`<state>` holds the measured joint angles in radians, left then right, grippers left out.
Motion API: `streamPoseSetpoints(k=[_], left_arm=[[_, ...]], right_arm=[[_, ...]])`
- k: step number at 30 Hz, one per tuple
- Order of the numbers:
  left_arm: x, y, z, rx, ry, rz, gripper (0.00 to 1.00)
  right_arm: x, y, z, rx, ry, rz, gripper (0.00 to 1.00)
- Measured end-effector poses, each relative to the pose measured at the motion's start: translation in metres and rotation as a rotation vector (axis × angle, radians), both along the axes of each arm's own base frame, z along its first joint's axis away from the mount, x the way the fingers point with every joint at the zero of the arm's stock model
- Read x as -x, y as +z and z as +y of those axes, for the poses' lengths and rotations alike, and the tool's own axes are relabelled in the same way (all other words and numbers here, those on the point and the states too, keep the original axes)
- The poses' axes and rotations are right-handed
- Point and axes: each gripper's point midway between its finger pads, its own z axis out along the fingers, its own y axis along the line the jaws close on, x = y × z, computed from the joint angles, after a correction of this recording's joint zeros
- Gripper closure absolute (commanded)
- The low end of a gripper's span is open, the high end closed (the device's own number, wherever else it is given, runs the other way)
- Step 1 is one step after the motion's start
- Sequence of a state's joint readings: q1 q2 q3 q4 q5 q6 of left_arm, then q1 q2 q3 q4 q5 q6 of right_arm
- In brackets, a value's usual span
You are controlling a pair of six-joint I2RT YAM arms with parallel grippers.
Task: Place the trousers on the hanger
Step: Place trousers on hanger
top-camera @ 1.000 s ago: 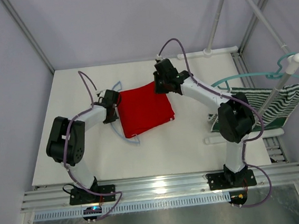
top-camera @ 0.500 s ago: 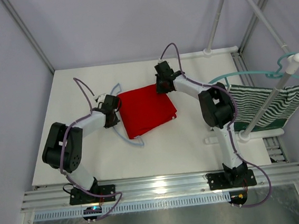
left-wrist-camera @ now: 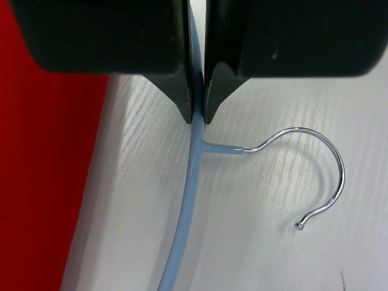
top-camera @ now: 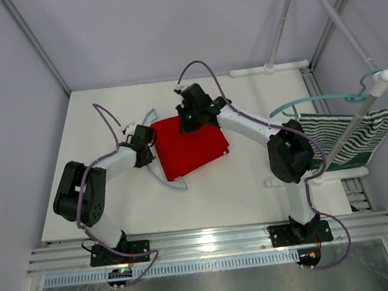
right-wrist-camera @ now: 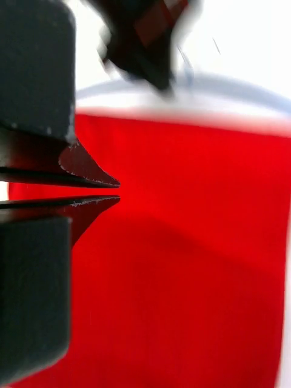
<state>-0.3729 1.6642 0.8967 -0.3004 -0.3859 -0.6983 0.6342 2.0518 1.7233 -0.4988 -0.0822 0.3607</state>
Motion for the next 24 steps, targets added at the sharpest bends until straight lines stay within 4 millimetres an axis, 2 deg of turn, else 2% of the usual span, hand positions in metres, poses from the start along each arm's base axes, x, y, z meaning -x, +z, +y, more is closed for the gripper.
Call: streamPoseSetpoints(k=[3, 5, 7, 10, 15, 16, 24], left_arm=[[0.002, 0.000, 0.000, 0.007, 0.006, -0.005, 0.99], [0.004, 0.000, -0.001, 0.015, 0.013, -0.010, 1.00], [0.007, 0.000, -0.002, 0.021, 0.016, -0.012, 1.00], [0.008, 0.000, -0.004, 0.023, 0.016, -0.014, 1.00], [0.009, 0.000, -0.006, 0.021, 0.021, -0.018, 1.00], [0.010, 0.000, -0.006, 0.017, 0.020, -0.018, 1.00], [0.010, 0.000, -0.007, 0.008, 0.032, -0.024, 1.00]], right_arm=[[0.050, 0.033, 0.055, -0.117, 0.177, -0.010, 0.96], [0.079, 0.042, 0.082, -0.200, 0.275, 0.016, 0.96], [0.096, 0.038, 0.093, -0.263, 0.328, 0.064, 0.96], [0.111, 0.010, 0.095, -0.336, 0.358, 0.175, 0.96], [0.126, -0.079, 0.088, -0.353, 0.337, 0.392, 0.96], [0.127, -0.087, 0.089, -0.377, 0.340, 0.422, 0.96], [0.121, -0.086, 0.084, -0.470, 0.352, 0.457, 0.96]])
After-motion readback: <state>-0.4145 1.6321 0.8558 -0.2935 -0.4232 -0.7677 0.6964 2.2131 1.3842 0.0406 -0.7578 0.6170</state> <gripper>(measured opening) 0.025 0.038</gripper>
